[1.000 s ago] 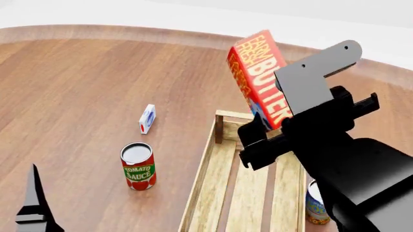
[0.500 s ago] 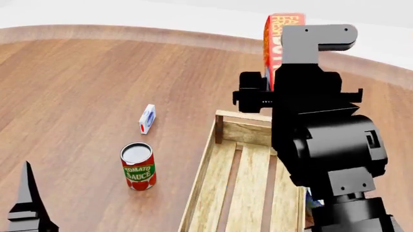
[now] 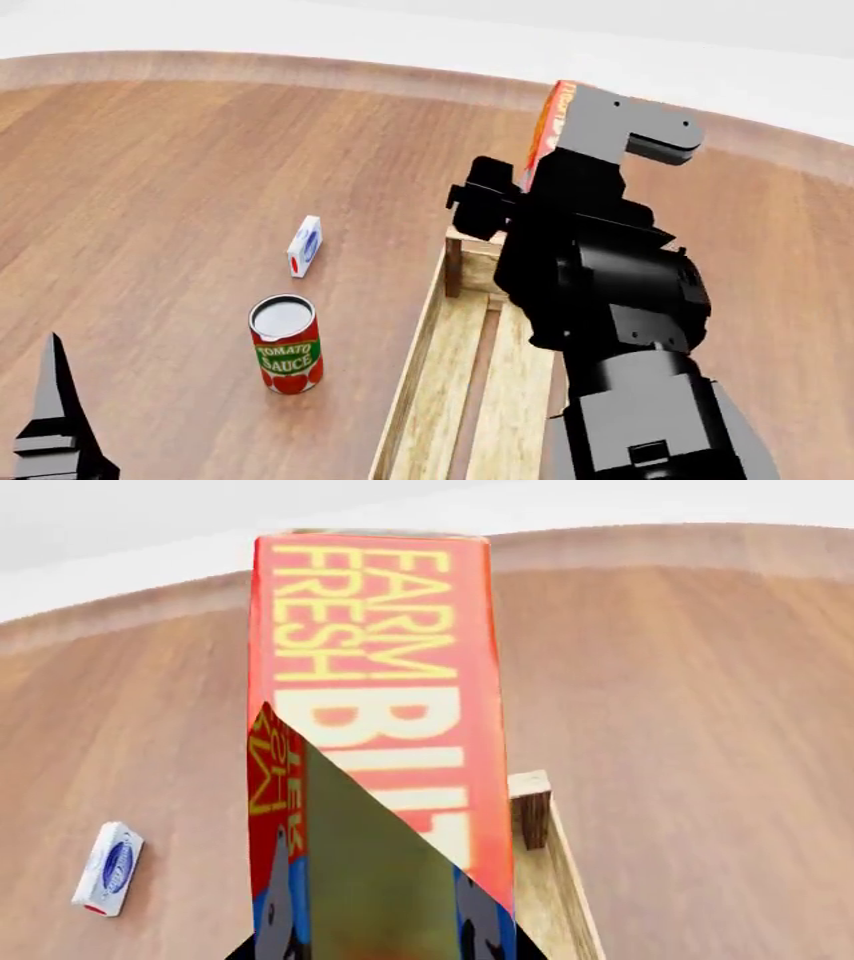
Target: Pick up the butter and put it in the tray.
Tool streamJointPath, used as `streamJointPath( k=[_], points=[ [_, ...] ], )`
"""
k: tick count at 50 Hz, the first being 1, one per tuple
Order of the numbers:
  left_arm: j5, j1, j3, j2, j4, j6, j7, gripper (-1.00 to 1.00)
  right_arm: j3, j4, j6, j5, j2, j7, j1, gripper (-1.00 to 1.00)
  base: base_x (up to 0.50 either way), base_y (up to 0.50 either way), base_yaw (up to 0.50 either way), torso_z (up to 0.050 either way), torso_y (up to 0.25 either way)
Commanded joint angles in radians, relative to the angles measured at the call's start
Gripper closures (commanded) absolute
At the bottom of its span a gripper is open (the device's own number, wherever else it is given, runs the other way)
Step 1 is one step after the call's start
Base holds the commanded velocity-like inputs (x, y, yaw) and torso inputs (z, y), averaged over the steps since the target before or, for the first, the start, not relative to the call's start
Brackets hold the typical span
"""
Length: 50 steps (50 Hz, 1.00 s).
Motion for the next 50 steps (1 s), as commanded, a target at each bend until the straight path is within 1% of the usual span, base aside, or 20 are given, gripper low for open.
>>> streamJointPath(
  k=[1, 5, 10, 17, 20, 23, 27, 42, 50],
  points=[
    [-0.01, 0.0, -0.023, 0.022, -0.004, 0.008, 0.042, -1.0, -0.192, 0.113, -0.104, 0.148, -0.04, 0.03, 0.042, 1.0, 0.0, 0.0, 0.0, 0.0, 0.0],
    [-0.014, -0.001, -0.026, 0.019, 0.001, 0.005, 0.039, -1.0, -0.285, 0.135, -0.099, 0.261, -0.04, 0.059, 0.04, 1.0, 0.0, 0.0, 0.0, 0.0, 0.0],
    [-0.013, 0.0, -0.022, 0.018, 0.006, 0.001, 0.036, -1.0, -0.38, 0.15, -0.107, 0.357, -0.04, 0.071, 0.04, 1.0, 0.0, 0.0, 0.0, 0.0, 0.002],
    [-0.013, 0.0, -0.02, 0.016, 0.007, 0.0, 0.035, -1.0, -0.46, 0.155, -0.108, 0.447, -0.04, 0.074, 0.035, 1.0, 0.0, 0.0, 0.0, 0.001, 0.0],
    [-0.011, -0.001, -0.016, 0.018, 0.002, 0.003, 0.037, -1.0, -0.473, 0.156, -0.098, 0.468, -0.039, 0.081, 0.034, 1.0, 0.0, 0.0, 0.0, 0.0, 0.003],
    [-0.013, -0.003, -0.016, 0.016, 0.004, 0.001, 0.035, -1.0, -0.453, 0.157, -0.078, 0.472, -0.038, 0.091, 0.033, 1.0, 0.0, 0.0, 0.0, 0.0, 0.0],
    [-0.011, -0.003, -0.014, 0.016, 0.005, 0.003, 0.034, -1.0, -0.437, 0.157, 0.025, 0.448, -0.036, 0.046, 0.033, 1.0, 0.0, 0.0, 0.0, 0.0, 0.0],
    [-0.012, -0.003, -0.011, 0.017, -0.012, 0.016, 0.038, -1.0, -0.262, 0.157, 0.065, 0.284, -0.037, 0.054, 0.009, 1.0, 0.0, 0.0, 0.0, 0.001, 0.001],
    [-0.015, -0.004, -0.011, 0.014, -0.01, 0.013, 0.035, -1.0, -0.273, 0.157, 0.065, 0.286, -0.039, 0.053, 0.0, 1.0, 0.0, 0.0, 0.0, 0.0, 0.001]
  ],
)
